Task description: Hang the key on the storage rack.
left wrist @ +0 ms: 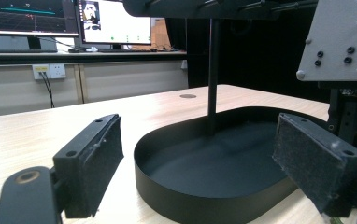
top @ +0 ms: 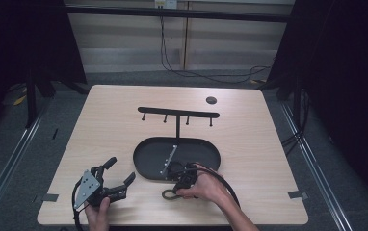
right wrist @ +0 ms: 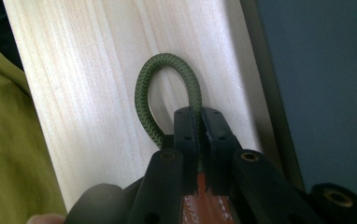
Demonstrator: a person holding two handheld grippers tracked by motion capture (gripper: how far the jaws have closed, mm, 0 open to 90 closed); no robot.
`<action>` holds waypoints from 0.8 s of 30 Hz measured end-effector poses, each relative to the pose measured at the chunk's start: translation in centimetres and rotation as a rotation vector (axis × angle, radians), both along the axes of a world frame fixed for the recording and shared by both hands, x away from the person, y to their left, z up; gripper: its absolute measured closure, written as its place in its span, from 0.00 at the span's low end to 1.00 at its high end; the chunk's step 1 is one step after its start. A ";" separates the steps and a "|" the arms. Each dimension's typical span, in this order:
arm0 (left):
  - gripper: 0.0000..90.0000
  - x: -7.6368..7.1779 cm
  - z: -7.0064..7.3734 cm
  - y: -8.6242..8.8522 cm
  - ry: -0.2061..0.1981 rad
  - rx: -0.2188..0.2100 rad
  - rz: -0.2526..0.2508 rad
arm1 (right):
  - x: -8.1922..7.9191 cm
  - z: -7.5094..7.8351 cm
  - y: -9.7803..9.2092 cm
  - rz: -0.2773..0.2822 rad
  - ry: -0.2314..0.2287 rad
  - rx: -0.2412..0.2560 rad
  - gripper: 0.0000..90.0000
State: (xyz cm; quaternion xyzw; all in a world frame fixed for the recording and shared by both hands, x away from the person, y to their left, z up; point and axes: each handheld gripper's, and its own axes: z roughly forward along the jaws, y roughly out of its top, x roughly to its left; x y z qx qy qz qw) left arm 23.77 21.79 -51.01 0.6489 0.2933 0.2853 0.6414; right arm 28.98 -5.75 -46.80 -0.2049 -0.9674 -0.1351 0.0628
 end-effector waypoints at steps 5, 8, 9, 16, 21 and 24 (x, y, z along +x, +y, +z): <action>0.17 0.0 0.0 0.0 0.000 0.000 -0.001 | 0.5 0.7 -0.6 -0.017 0.019 0.017 0.95; 0.17 0.0 0.0 0.0 0.000 0.001 -0.001 | 0.7 1.5 -0.9 -0.015 0.023 0.019 0.95; 0.17 0.0 0.0 0.0 0.000 0.001 -0.001 | 0.7 1.9 -1.0 -0.016 0.026 0.025 0.95; 0.17 0.0 0.0 0.0 0.000 0.000 -0.001 | 1.1 4.0 -1.6 -0.010 0.014 0.016 0.95; 0.17 0.0 0.0 0.0 0.000 0.000 0.000 | 1.2 4.9 -2.0 -0.005 0.020 0.021 0.95; 0.17 0.0 0.0 0.0 0.000 0.001 0.000 | 1.2 5.7 -2.2 -0.004 0.019 0.017 0.95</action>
